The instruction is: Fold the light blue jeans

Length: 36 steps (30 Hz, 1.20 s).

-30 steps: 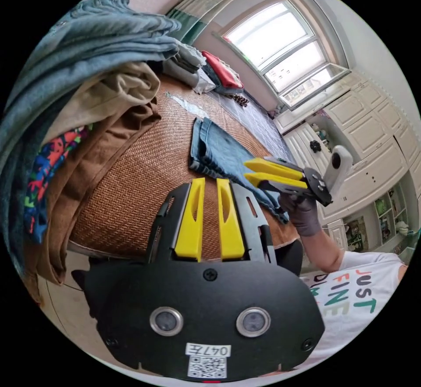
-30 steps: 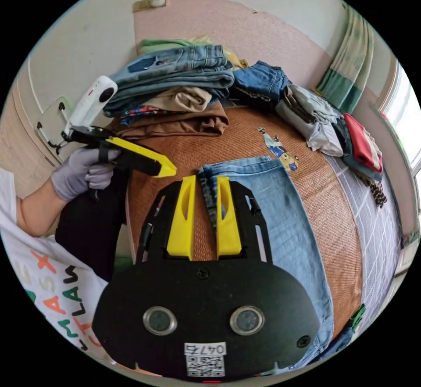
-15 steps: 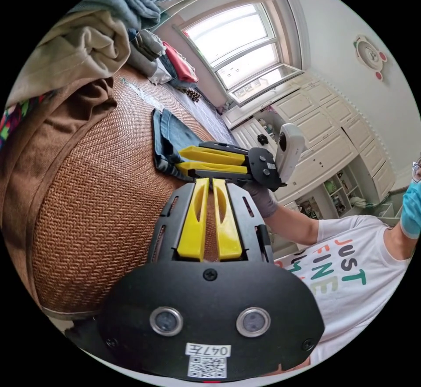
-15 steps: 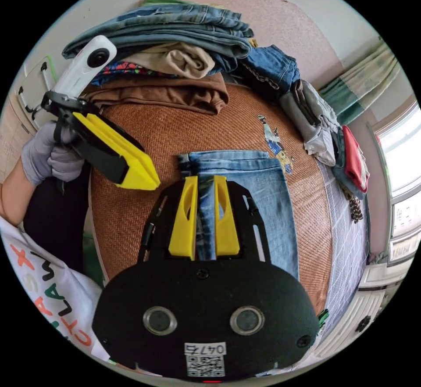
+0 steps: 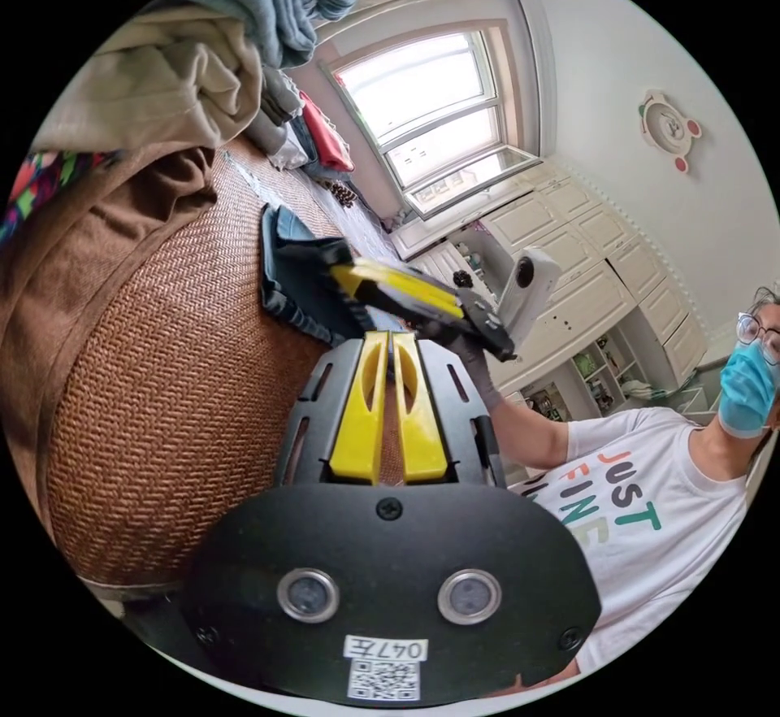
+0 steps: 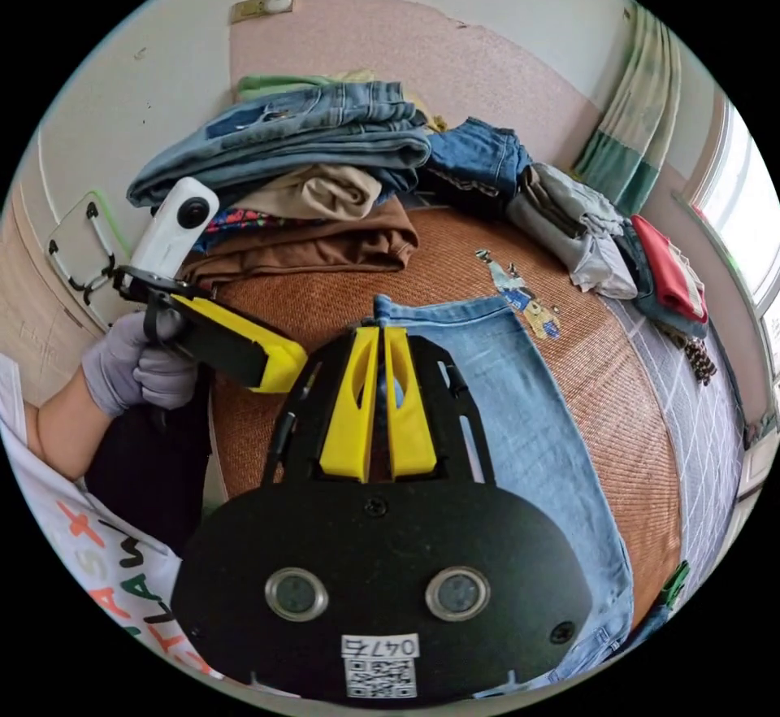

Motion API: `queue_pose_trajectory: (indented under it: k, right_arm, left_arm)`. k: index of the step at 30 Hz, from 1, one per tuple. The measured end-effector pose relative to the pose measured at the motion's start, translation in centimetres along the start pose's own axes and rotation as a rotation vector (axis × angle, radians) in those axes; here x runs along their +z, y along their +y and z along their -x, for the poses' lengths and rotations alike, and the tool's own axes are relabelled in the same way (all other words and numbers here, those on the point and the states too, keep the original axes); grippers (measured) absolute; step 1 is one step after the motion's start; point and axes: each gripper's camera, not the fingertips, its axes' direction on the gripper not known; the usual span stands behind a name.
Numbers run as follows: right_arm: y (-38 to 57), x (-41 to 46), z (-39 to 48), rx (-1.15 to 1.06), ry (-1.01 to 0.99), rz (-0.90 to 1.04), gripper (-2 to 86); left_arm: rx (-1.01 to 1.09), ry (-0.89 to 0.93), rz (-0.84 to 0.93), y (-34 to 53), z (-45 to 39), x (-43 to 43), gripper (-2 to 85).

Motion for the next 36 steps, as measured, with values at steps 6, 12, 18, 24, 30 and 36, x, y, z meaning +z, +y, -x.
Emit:
queue_pose_trajectory:
  k: [6,12,18,24,30,36]
  right_arm:
    - [0.2,2.3,-3.6,0.072,-0.188,0.079,5.3]
    - [6.0,-7.0,-7.0,0.174,-0.170,-0.124,6.3]
    - [22.7,-17.9,-10.7,0.414,0.143,-0.029,2.7]
    - [32.5,-20.2,-9.6,0.492,0.229,0.230,3.1]
    - [31.0,-15.6,-8.8,0.408,0.253,0.286,2.3]
    - [29.0,-14.8,-10.7,0.425,0.254,0.336,-0.6]
  left_arm:
    - [-0.018,-0.029,0.032,-0.1,-0.1,0.5,-0.8]
    - [-0.044,-0.007,-0.007,0.2,0.1,-0.7,2.4]
    - [-0.099,-0.163,0.028,-0.2,-0.1,-0.2,7.8]
    - [-0.214,-0.250,-0.037,-0.1,0.4,-0.5,8.9]
    - [-0.306,-0.238,-0.143,-0.9,0.5,-0.6,12.9]
    - [-0.361,-0.285,-0.158,-4.1,1.7,0.6,9.3]
